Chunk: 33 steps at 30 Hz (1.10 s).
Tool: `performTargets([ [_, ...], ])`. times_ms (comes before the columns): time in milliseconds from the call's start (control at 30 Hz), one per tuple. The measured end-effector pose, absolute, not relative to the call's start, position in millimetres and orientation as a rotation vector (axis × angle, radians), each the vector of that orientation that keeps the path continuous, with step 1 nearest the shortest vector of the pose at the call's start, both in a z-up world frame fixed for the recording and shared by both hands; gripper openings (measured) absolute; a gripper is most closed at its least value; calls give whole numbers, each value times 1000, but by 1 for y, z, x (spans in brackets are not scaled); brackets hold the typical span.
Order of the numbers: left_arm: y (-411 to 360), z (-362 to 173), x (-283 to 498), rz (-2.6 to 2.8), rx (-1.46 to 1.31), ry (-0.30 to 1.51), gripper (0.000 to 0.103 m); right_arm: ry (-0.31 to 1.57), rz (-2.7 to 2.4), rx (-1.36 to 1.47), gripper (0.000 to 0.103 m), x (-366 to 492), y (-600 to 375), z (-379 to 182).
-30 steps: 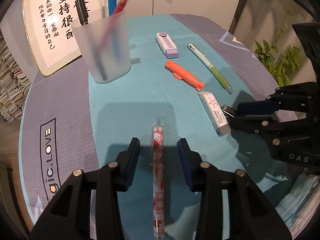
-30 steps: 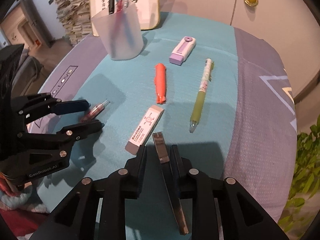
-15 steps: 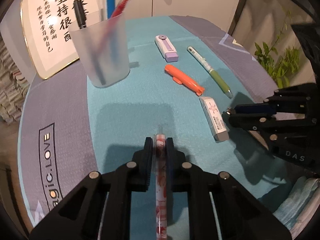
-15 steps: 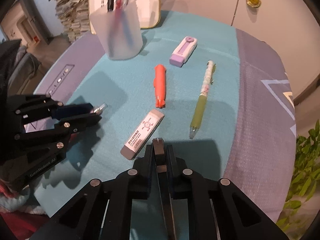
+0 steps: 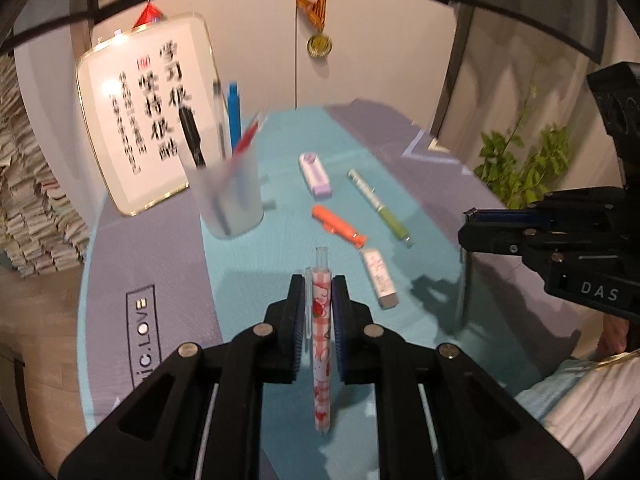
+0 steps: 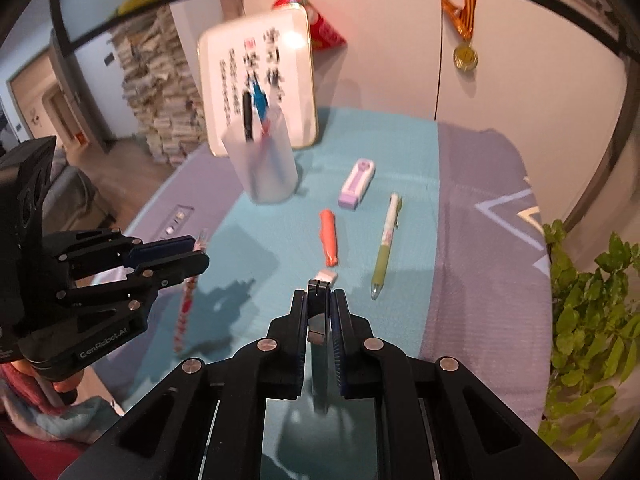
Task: Organize stationery
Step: 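Carry the pink floral pen toward the cup with the left gripper while the right gripper lifts the black pen, then lower the pink floral pen into the frosted cup with the left gripper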
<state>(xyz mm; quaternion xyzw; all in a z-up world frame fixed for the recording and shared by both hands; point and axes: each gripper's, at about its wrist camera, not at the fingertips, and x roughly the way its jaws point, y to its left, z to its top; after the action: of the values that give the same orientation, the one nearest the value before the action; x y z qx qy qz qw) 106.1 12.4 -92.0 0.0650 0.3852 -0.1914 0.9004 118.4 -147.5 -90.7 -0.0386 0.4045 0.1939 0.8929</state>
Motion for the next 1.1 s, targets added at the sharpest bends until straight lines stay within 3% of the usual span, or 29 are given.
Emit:
performTargets([
  [600,17,-45,97,-370,129,651,11,753,397,-50,12,107,-141,-61],
  [1100,65,10,140,-242,-9,512,11,704,392,-39,12,120,-130,-43],
])
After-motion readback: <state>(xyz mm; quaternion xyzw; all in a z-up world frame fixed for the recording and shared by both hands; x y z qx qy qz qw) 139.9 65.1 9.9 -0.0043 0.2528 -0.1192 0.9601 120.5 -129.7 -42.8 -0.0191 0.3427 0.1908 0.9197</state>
